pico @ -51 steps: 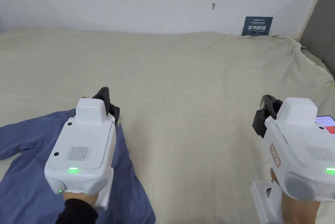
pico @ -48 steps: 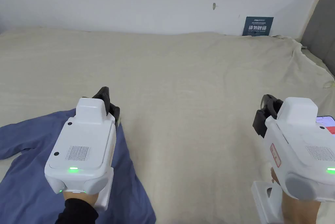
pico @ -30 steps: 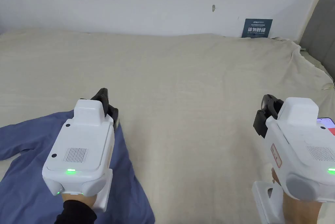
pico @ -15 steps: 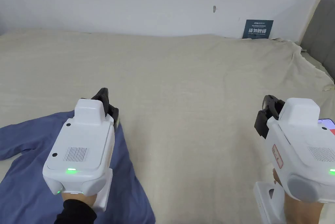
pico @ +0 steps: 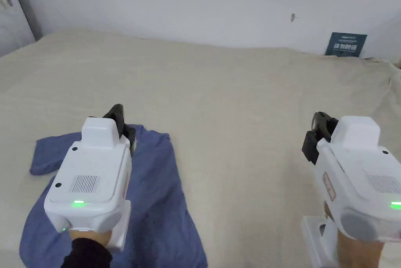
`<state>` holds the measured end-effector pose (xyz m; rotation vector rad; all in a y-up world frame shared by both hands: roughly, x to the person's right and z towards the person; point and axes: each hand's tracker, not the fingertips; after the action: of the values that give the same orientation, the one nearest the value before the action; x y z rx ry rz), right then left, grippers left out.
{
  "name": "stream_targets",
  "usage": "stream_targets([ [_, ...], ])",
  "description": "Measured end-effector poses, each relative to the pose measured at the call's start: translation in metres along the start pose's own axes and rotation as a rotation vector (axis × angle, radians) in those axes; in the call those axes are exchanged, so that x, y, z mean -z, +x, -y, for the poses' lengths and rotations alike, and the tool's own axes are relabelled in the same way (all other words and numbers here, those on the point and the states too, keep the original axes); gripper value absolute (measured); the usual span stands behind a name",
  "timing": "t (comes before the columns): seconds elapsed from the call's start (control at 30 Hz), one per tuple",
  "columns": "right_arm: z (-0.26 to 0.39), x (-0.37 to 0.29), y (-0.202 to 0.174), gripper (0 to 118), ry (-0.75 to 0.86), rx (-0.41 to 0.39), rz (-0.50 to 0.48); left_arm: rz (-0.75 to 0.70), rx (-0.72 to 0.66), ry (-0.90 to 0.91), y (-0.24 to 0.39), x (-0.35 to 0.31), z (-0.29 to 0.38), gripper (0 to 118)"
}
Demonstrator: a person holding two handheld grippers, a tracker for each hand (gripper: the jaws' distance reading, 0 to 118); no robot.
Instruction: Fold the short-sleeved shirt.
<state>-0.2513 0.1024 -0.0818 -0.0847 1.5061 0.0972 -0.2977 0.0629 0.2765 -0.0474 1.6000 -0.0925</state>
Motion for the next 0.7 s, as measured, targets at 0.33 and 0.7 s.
stream_targets([
  [0.33, -0.004, 0.027, -0.089, 0, 0.009, -0.016, -0.213, -0.222, 0.034, -0.017, -0.096, -0.038, 0.001, 0],
  [0.7, 0.005, 0.030, -0.149, 0, -0.013, -0.018, -0.351, -0.357, 0.048, -0.067, -0.156, -0.080, 0.012, 0],
])
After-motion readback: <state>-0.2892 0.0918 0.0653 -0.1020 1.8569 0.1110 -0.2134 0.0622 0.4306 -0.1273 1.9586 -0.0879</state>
